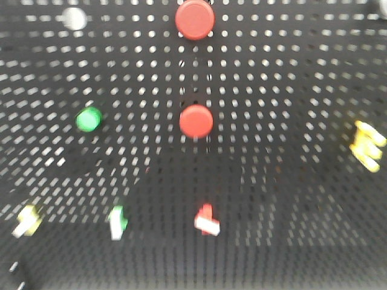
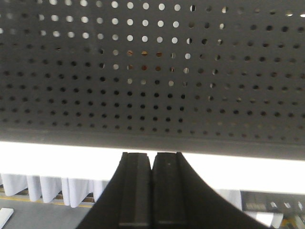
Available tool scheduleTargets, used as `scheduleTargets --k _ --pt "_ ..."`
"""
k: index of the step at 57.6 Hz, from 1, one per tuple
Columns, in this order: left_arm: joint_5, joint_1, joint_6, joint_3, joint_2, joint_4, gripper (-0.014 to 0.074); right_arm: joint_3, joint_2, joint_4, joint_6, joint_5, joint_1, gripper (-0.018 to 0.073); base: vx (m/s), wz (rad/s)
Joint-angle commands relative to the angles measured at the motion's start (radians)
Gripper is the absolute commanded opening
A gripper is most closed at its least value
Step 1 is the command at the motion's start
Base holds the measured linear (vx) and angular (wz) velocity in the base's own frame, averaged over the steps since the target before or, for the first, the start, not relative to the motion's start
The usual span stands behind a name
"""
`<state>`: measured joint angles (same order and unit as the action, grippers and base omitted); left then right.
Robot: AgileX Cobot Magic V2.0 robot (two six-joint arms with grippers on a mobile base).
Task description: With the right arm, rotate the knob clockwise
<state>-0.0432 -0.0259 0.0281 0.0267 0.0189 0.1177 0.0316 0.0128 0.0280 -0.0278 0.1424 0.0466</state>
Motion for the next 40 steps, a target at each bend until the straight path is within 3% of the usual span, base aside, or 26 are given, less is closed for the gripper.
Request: scheduleTargets --k 1,40 --pt "0.082 0.002 -0.01 0.013 0.0 0.008 -0.0006 0.005 0.01 0.009 -0.003 -0.084 0.0 -0.0009 0.18 -0.01" --pt "0.082 0.002 -0.01 0.013 0.0 0.008 -0.0006 0.005 0.01 0.009 -0.003 -0.084 0.0 -0.0009 0.05 0.0"
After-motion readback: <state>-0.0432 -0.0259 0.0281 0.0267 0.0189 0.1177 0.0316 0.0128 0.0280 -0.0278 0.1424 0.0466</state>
